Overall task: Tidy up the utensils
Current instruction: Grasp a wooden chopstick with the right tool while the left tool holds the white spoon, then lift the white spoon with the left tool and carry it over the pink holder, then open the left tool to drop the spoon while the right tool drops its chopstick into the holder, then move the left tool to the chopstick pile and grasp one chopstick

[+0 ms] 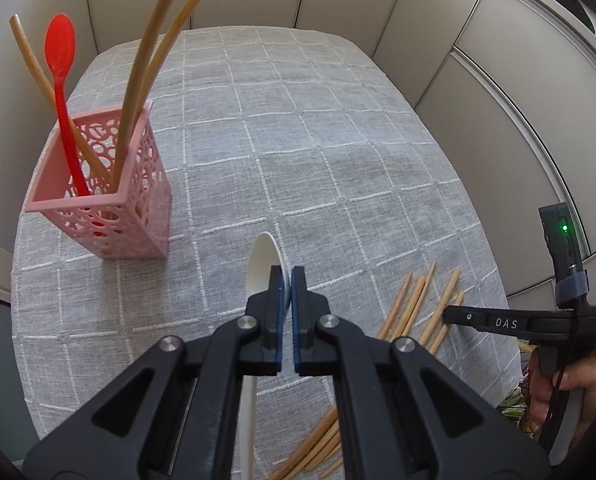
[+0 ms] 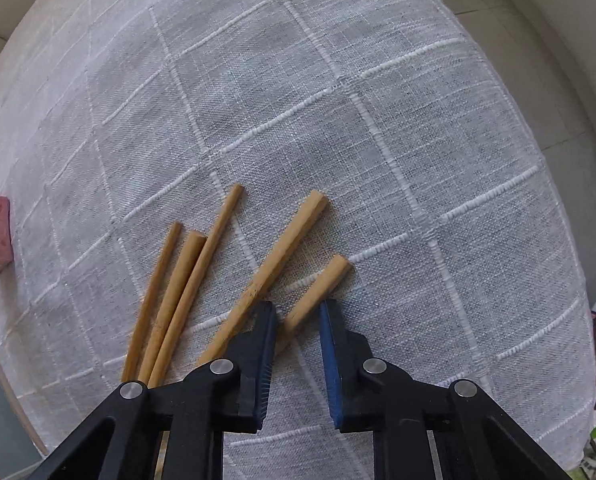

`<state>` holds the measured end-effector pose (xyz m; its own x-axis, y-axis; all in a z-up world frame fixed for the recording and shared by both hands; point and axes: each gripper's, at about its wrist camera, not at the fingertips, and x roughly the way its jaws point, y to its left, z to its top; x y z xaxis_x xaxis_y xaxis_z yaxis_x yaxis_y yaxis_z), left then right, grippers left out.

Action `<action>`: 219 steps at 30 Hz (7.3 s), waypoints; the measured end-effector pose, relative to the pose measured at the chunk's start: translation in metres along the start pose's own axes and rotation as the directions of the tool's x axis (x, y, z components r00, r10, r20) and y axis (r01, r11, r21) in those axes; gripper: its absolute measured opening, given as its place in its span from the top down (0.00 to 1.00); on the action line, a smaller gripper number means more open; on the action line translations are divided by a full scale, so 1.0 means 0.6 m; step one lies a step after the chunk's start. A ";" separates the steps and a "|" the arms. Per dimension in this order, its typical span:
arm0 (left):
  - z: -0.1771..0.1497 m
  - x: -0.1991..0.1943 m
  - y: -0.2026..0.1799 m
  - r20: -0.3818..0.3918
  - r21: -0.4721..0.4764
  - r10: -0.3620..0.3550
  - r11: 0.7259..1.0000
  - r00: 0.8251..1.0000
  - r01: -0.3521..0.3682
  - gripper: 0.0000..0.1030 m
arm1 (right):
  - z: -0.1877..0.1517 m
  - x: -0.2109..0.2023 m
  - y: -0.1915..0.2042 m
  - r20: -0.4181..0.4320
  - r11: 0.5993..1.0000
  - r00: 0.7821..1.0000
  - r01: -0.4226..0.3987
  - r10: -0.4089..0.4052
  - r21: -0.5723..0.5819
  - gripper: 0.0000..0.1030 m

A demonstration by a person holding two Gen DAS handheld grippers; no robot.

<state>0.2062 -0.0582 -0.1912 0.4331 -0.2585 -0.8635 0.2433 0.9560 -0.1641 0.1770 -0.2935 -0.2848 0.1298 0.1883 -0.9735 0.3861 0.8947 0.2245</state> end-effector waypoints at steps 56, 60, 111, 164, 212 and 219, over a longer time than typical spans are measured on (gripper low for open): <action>0.006 -0.266 0.146 0.568 -0.107 -0.050 0.985 0.822 0.135 0.96 | -0.082 -0.281 0.188 0.526 0.898 0.735 -0.284 0.429 -0.336 0.92; 0.019 -0.258 0.151 0.656 -0.089 -0.039 0.988 0.754 0.128 0.96 | -0.078 -0.273 0.213 0.525 0.886 0.720 -0.300 0.454 -0.354 0.92; 0.044 -0.193 0.245 0.350 -0.201 0.151 0.976 0.924 -0.083 0.42 | -0.063 -0.341 0.351 0.706 0.851 0.479 -0.233 0.522 -0.471 0.91; -0.049 -0.148 0.159 -0.019 -0.150 0.197 0.969 0.980 -0.198 0.19 | -0.113 -0.328 0.294 0.785 0.954 0.558 -0.038 0.268 -0.299 0.04; 0.012 0.129 -0.095 -0.244 0.050 -0.115 0.990 0.963 0.131 0.62 | 0.003 -0.092 -0.059 0.179 0.999 0.984 -0.007 -0.002 0.048 0.02; 0.009 0.160 -0.138 -0.296 0.096 -0.147 0.978 0.944 0.183 0.81 | 0.004 -0.092 -0.078 0.159 0.997 0.987 -0.042 0.030 0.069 0.02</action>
<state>0.2323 -0.1628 -0.2577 0.1162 -0.3433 -0.9320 0.4007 0.8748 -0.2723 0.1538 -0.3469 -0.2418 0.2846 0.1487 -0.9470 0.4426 0.8559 0.2674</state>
